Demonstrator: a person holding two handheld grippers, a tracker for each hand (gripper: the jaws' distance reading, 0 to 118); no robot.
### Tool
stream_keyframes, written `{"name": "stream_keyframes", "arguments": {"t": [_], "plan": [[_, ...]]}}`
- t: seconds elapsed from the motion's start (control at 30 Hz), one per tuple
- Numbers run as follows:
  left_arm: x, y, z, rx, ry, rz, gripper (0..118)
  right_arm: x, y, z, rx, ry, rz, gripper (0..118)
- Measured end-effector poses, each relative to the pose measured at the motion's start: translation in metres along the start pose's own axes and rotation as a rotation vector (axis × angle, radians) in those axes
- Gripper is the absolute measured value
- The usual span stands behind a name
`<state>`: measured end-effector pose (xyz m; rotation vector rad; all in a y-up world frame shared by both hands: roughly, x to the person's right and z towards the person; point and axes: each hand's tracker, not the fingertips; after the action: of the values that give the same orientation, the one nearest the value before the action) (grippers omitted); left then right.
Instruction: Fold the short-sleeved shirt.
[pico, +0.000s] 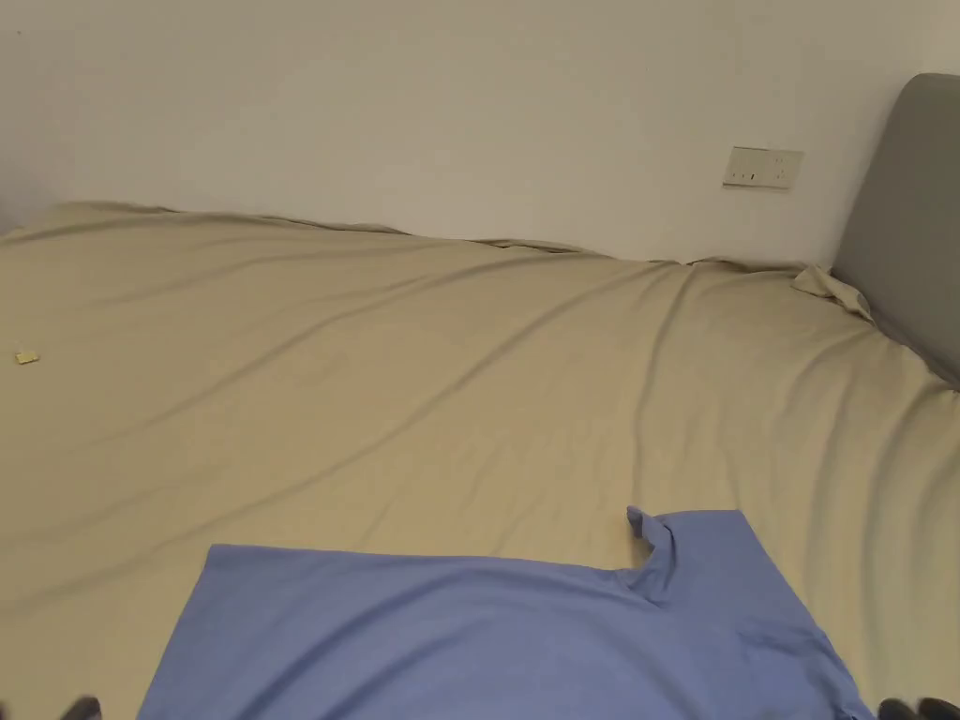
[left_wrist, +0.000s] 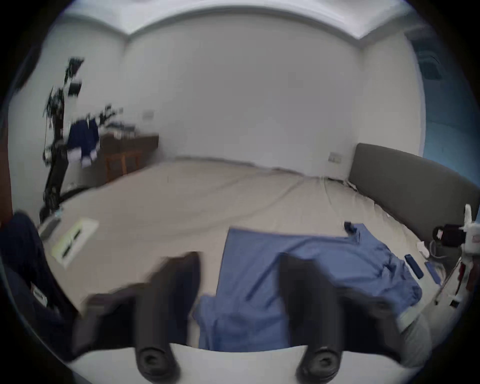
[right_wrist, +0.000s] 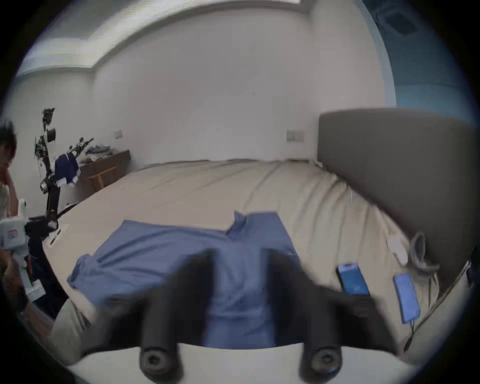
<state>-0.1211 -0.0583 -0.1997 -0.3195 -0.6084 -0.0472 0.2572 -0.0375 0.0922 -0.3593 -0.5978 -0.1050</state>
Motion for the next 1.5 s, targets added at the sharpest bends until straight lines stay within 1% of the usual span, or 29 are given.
{"name": "stream_keyframes", "arguments": {"t": [0.03, 0.1, 0.23, 0.33, 0.37, 0.4, 0.43, 0.47, 0.5, 0.53, 0.57, 0.7, 0.8, 0.87, 0.9, 0.93, 0.97, 1.0, 1.03, 1.07, 1.1, 1.13, 1.17, 1.23, 1.33, 1.4, 1.43, 1.47, 1.5], "plan": [[0.005, 0.006, -0.007, -0.011, -0.002, -0.005, 0, -0.004, 0.002, -0.006, 0.01, -0.02, 0.011, 4], [0.012, 0.015, -0.018, -0.016, -0.004, -0.007, 0, -0.007, 0.006, -0.013, 0.016, 0.038, -0.014, 4], [0.014, 0.026, -0.042, 0.011, -0.044, 0.004, 0, -0.009, 0.009, -0.026, 0.018, 0.058, -0.046, 3], [0.008, 0.038, -0.083, -0.027, -0.037, -0.025, 0, -0.006, 0.012, -0.035, 0.009, 0.072, -0.059, 3], [0.005, 0.041, -0.101, -0.039, -0.027, -0.04, 5, -0.005, 0.013, -0.038, 0.004, 0.075, -0.062, 3], [-0.002, 0.047, -0.125, -0.088, -0.037, -0.058, 23, -0.004, 0.014, -0.042, -0.001, 0.076, -0.06, 3], [-0.008, 0.05, -0.151, -0.123, -0.054, -0.047, 75, -0.003, 0.016, -0.045, -0.005, 0.076, -0.057, 3], [-0.012, 0.052, -0.176, -0.203, -0.066, -0.04, 107, -0.001, 0.017, -0.048, -0.008, 0.076, -0.054, 3], [-0.017, 0.053, -0.207, -0.295, -0.082, -0.012, 115, 0.001, 0.018, -0.05, -0.009, 0.069, -0.049, 3], [-0.021, 0.051, -0.238, -0.426, -0.094, 0.008, 115, 0.003, 0.019, -0.052, -0.01, 0.067, -0.046, 3], [-0.023, 0.047, -0.257, -0.46, -0.111, 0.033, 115, 0.004, 0.02, -0.053, -0.014, 0.066, -0.046, 3], [-0.012, 0.028, -0.327, -0.655, -0.111, 0.066, 113, 0.018, 0.021, -0.068, -0.06, 0.042, -0.049, 3], [0.004, 0.009, -0.344, -0.673, -0.133, 0.018, 111, 0.037, 0.028, -0.1, -0.136, 0.052, -0.046, 3], [0.017, 0.002, -0.348, -0.698, -0.112, -0.039, 101, 0.053, 0.038, -0.132, -0.189, 0.06, -0.021, 3], [0.022, 0.0, -0.349, -0.717, -0.106, -0.066, 83, 0.064, 0.045, -0.157, -0.236, 0.048, -0.044, 3], [0.025, -0.002, -0.348, -0.73, -0.122, -0.095, 36, 0.076, 0.051, -0.182, -0.294, 0.049, -0.066, 3], [0.028, -0.003, -0.345, -0.715, -0.098, -0.123, 2, 0.086, 0.056, -0.206, -0.344, 0.059, -0.076, 3], [0.033, -0.004, -0.336, -0.686, -0.087, -0.148, 0, 0.097, 0.06, -0.235, -0.4, 0.066, -0.083, 4], [0.031, -0.001, -0.333, -0.678, -0.11, -0.123, 0, 0.105, 0.064, -0.263, -0.476, 0.06, -0.075, 15], [0.029, 0.0, -0.333, -0.678, -0.112, -0.114, 0, 0.112, 0.066, -0.287, -0.54, 0.076, -0.057, 36], [0.025, 0.002, -0.332, -0.67, -0.117, -0.094, 0, 0.116, 0.066, -0.312, -0.606, 0.036, -0.047, 69], [0.022, 0.002, -0.328, -0.658, -0.134, -0.056, 0, 0.117, 0.063, -0.339, -0.684, 0.014, 0.012, 103], [0.019, 0.004, -0.327, -0.66, -0.141, -0.038, 0, 0.118, 0.057, -0.356, -0.733, 0.026, 0.048, 109], [0.016, 0.007, -0.324, -0.655, -0.148, -0.023, 0, 0.122, 0.043, -0.388, -0.79, 0.022, 0.052, 107], [0.014, 0.008, -0.324, -0.656, -0.162, -0.021, 0, 0.13, 0.022, -0.414, -0.89, -0.069, -0.084, 107], [0.012, 0.005, -0.328, -0.652, -0.176, -0.029, 0, 0.132, 0.013, -0.417, -0.922, -0.053, -0.146, 93], [0.011, 0.006, -0.328, -0.655, -0.178, -0.03, 0, 0.13, 0.011, -0.414, -0.906, -0.055, -0.149, 82], [0.01, 0.008, -0.328, -0.659, -0.185, -0.025, 0, 0.126, 0.013, -0.408, -0.873, -0.088, -0.128, 52], [0.009, 0.01, -0.328, -0.656, -0.188, -0.015, 0, 0.12, 0.018, -0.399, -0.812, -0.103, -0.106, 15]]}}
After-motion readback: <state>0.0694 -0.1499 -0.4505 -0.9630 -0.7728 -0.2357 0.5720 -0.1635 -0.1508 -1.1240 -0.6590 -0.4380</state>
